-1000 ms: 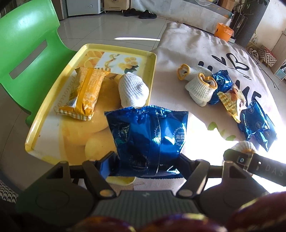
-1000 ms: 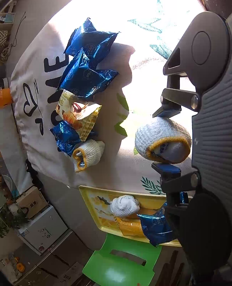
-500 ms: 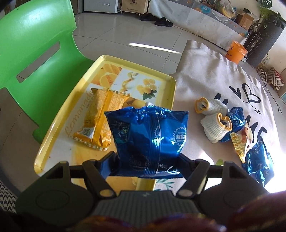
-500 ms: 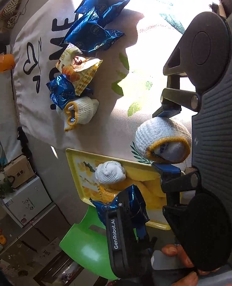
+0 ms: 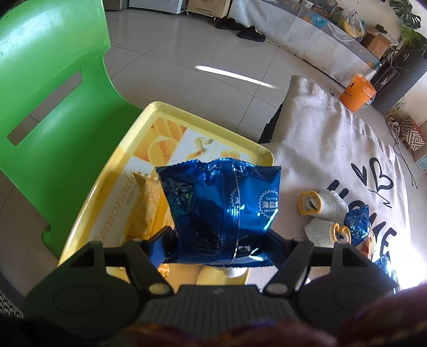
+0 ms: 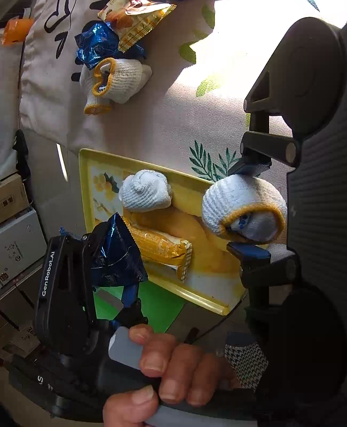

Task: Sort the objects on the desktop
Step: 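Carry blue packet in left gripper and glove in right gripper to lemon tray, then open left gripper releasing blue packet while right gripper releases glove onto tray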

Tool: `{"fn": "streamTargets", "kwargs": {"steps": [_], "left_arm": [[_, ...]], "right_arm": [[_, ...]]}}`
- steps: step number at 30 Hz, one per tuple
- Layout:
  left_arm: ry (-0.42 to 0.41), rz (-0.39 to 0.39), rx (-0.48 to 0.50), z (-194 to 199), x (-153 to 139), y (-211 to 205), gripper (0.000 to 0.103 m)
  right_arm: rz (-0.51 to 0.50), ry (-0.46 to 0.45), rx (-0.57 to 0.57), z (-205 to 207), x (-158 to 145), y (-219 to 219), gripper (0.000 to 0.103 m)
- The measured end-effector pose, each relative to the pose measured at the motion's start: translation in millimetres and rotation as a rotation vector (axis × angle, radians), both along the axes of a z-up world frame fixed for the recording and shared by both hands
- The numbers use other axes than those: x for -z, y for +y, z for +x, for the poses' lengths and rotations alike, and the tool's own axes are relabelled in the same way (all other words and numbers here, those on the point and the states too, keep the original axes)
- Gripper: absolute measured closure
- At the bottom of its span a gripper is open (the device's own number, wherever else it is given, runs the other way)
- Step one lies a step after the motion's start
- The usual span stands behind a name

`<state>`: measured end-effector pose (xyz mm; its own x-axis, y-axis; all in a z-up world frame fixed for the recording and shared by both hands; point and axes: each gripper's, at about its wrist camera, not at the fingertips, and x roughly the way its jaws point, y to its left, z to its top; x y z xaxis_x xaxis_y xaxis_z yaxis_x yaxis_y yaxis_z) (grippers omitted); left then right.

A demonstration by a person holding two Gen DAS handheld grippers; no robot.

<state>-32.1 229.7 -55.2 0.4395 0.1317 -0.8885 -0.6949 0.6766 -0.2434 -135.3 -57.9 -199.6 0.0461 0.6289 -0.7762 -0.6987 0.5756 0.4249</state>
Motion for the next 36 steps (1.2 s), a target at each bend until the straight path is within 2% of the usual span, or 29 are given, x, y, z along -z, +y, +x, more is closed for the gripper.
{"fn": "streamTargets", "kwargs": {"steps": [11, 14, 15, 17, 22, 26, 32, 36], "left_arm": [[-0.027, -0.033, -0.077, 19.1, -0.2, 36.1, 0.031], [-0.014, -0.019, -0.100, 23.1, -0.9, 42.9, 0.026], [-0.012, -0.014, -0.107, 23.5, -1.0, 43.9, 0.020], [-0.016, -0.002, -0.114, 23.5, -2.9, 44.4, 0.019], [-0.029, -0.011, -0.109, 25.3, -7.4, 40.6, 0.019], [-0.030, -0.007, -0.098, 27.5, -9.3, 33.5, 0.013], [-0.022, 0.011, -0.059, 30.6, -10.9, 21.4, 0.011], [-0.020, 0.023, -0.040, 30.0, -12.3, 14.1, 0.010]], "right_arm": [[0.031, -0.043, -0.109, -4.7, 12.6, 53.6, 0.051], [0.064, -0.096, -0.125, -6.6, 12.6, 63.8, 0.048], [0.061, -0.115, -0.121, -6.3, 12.7, 66.2, 0.041], [0.055, -0.132, -0.101, -2.7, 12.2, 67.0, 0.033], [0.093, -0.077, -0.043, 11.6, 9.0, 58.0, 0.030], [0.071, -0.089, -0.021, 15.5, 10.0, 54.8, 0.030], [0.052, -0.094, 0.014, 25.8, 10.0, 50.0, 0.030], [-0.001, -0.092, 0.066, 31.4, 6.1, 38.8, 0.029]]}}
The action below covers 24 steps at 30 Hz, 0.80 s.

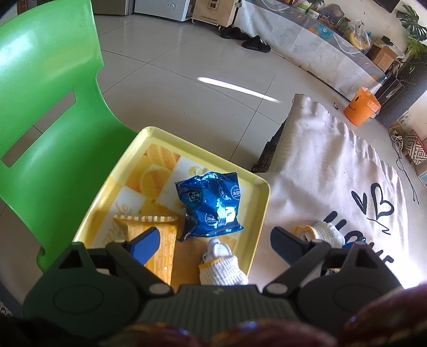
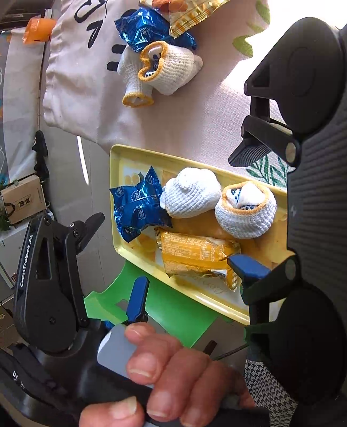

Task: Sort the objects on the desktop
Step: 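Open left gripper releasing blue packet while right gripper releases glove onto tray, then move both tools back over the gloves and croissant package on the mat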

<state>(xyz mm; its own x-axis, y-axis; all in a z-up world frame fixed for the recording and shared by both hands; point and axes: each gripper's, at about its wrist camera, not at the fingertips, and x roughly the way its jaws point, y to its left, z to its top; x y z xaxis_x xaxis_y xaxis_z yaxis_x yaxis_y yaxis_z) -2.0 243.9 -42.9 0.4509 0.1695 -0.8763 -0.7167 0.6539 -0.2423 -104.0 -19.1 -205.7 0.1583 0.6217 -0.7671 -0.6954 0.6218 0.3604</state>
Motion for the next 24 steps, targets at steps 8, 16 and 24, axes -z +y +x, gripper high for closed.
{"fn": "streamTargets", "kwargs": {"steps": [8, 16, 24], "left_arm": [[-0.002, 0.018, 0.066, 5.0, -3.1, -21.6, 0.008], [-0.003, 0.036, 0.148, 20.0, -4.8, -52.1, 0.004], [0.031, 0.046, 0.222, 43.4, 5.5, -86.3, 0.001]], "right_arm": [[-0.040, 0.097, 0.152, 15.8, -18.3, -43.8, 0.029], [-0.089, 0.109, 0.246, 53.4, -33.6, -86.3, 0.029], [-0.042, 0.165, 0.442, 106.2, -39.3, -132.9, 0.029]]}}
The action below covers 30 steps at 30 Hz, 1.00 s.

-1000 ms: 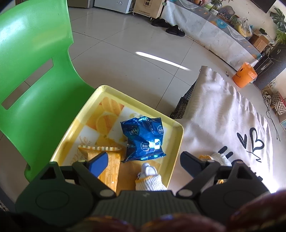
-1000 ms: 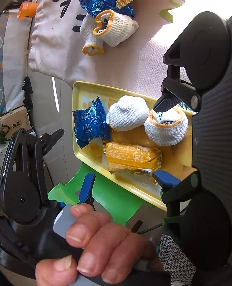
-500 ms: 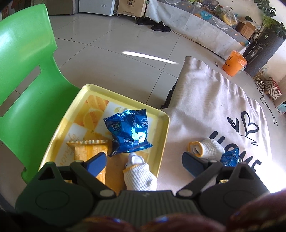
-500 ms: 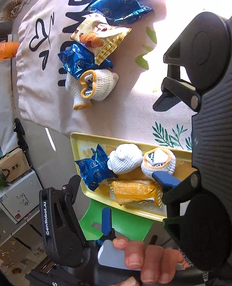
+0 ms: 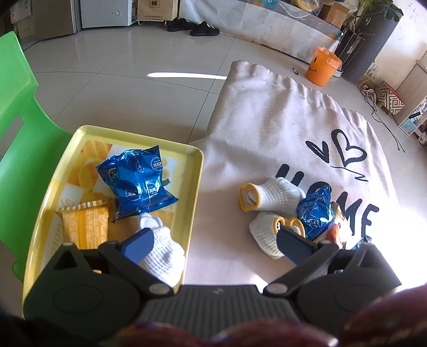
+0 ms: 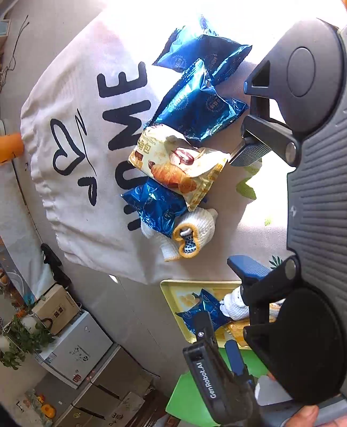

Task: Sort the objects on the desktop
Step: 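Move both tools back over the gloves and croissant package on the mat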

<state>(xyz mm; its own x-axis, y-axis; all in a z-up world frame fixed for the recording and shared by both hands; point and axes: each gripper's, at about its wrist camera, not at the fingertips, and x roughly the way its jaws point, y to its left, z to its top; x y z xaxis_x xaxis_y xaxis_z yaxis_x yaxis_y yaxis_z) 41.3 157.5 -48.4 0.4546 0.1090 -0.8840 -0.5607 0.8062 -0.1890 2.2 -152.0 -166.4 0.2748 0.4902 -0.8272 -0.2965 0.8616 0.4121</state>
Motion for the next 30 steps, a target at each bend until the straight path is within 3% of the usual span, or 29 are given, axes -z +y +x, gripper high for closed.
{"fn": "streamTargets", "kwargs": {"steps": [8, 16, 30], "left_arm": [[0.025, -0.021, 0.003, 21.6, 14.1, -19.9, 0.001], [0.033, -0.061, -0.064, 44.3, 30.6, -23.1, 0.001], [0.105, -0.027, -0.178, 71.5, 66.9, -20.6, 0.001]], "right_arm": [[-0.014, -0.040, 0.073, 31.4, -4.6, -20.2, 0.029], [0.023, -0.016, 0.068, 46.3, -3.7, -30.7, 0.029], [0.095, 0.037, 0.094, 58.4, -2.2, -43.4, 0.028]]}}
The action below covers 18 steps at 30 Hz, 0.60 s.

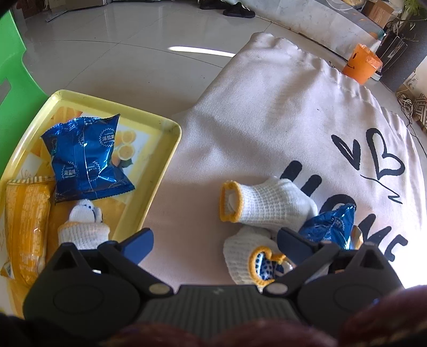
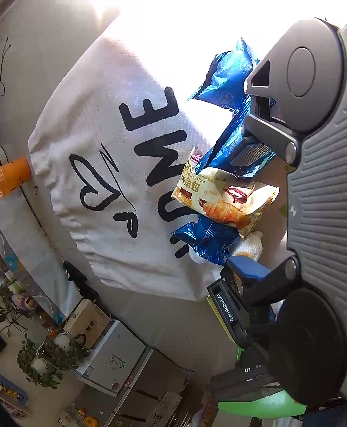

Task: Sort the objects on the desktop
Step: 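Move both tools back over the gloves and croissant package on the mat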

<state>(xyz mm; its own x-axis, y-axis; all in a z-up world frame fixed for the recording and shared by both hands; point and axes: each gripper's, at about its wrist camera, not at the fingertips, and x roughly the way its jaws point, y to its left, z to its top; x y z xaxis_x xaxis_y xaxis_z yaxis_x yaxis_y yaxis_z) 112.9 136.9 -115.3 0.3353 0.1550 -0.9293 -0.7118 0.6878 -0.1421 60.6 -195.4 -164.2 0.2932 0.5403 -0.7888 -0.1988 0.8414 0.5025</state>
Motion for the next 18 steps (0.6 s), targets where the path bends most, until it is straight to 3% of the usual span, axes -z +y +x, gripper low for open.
{"fn": "streamTargets", "kwargs": {"steps": [9, 18], "left_arm": [[0.034, 0.033, 0.045, -15.5, 3.6, -13.1, 0.001], [0.083, -0.030, 0.151, -47.8, 5.9, -24.3, 0.001]], "right_arm": [[-0.006, -0.010, 0.005, 1.8, -0.8, -5.3, 0.028], [-0.015, -0.013, -0.008, 4.0, 1.6, -0.9, 0.028]]}}
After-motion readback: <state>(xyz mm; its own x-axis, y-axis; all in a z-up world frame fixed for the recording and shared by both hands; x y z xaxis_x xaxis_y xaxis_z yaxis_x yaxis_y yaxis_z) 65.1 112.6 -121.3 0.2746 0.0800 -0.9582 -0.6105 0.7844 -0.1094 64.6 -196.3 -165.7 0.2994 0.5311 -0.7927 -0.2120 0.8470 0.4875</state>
